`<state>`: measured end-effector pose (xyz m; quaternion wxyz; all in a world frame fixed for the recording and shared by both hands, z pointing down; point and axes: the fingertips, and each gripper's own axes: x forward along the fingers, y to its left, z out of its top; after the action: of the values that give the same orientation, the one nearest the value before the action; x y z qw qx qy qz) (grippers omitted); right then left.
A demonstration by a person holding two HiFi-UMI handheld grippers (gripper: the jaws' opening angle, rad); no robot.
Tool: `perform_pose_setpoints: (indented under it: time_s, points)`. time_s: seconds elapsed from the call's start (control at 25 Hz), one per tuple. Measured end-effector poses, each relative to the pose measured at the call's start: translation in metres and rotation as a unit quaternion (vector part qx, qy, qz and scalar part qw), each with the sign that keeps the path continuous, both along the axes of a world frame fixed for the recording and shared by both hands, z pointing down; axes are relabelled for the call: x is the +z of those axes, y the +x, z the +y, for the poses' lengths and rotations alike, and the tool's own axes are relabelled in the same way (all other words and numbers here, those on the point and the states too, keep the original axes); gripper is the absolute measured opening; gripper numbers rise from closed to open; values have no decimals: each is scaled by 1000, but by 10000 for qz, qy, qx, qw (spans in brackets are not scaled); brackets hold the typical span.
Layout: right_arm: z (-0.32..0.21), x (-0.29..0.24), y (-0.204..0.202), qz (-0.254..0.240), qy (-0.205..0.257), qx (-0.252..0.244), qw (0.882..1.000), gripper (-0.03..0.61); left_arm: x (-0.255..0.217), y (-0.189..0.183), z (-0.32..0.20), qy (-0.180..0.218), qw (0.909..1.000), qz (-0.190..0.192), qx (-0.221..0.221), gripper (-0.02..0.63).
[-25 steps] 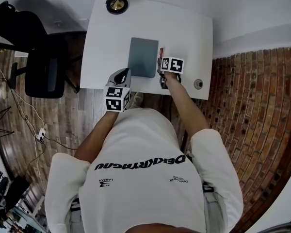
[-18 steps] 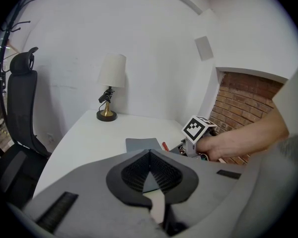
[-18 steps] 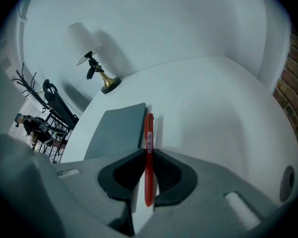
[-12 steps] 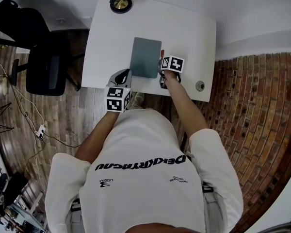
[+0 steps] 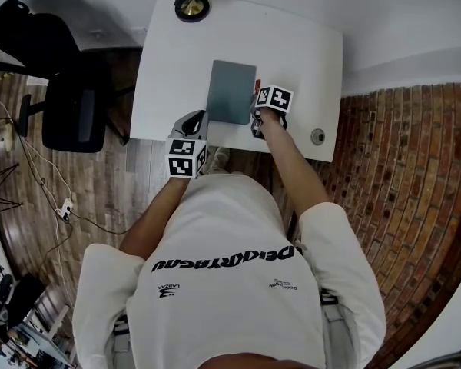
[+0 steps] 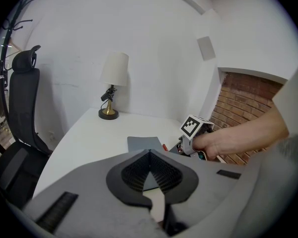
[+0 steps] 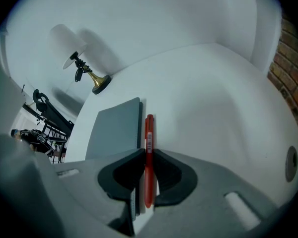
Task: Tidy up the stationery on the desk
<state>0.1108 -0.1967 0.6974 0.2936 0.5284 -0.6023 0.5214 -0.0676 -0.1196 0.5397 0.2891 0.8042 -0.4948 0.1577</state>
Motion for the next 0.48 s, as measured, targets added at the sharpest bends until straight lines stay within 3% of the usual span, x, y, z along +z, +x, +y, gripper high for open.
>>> perform_pose_setpoints:
  time_s: [0.48]
  points:
    - [-1,-12,7,-3,328,-162,9993,83,-3,0,2,20,10000,26,15,-2]
